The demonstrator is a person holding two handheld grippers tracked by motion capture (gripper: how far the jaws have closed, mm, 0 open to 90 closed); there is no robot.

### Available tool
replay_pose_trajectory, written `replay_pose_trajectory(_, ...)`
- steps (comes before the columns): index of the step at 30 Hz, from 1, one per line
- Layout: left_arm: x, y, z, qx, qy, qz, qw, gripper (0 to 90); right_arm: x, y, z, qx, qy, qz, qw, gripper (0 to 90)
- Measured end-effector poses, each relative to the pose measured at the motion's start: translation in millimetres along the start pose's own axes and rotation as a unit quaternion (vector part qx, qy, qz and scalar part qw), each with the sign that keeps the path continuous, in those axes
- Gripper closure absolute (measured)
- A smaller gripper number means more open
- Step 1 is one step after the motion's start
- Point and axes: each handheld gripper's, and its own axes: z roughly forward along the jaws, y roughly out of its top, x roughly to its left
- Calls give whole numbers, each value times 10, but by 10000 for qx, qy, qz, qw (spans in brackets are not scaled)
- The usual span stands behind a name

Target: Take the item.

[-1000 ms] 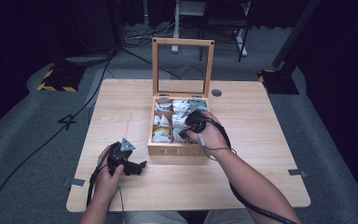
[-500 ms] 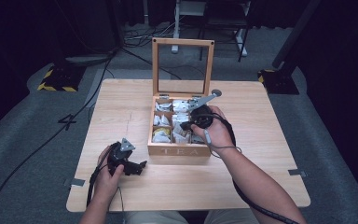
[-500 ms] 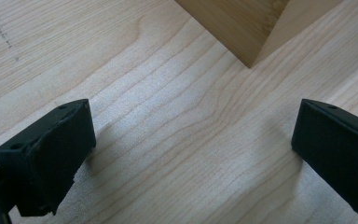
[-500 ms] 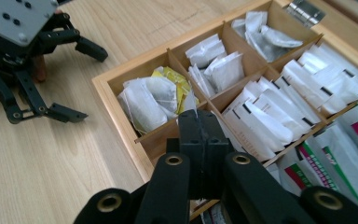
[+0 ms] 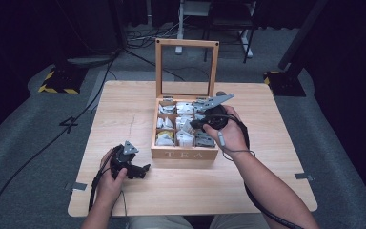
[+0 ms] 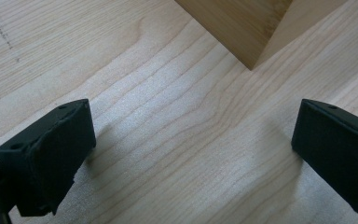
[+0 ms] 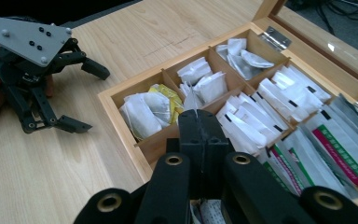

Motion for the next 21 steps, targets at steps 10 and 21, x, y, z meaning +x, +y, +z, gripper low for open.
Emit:
replay_pose_trajectory(10,-1,0,1,-1,-6,1,10000,1,-175,-91,-223,-113,-213,133,9996,900)
replay_pose_trajectory(21,0,0,0,0,7,9,10000,1,-424,-184,-507,-241,-547,396,9974,900)
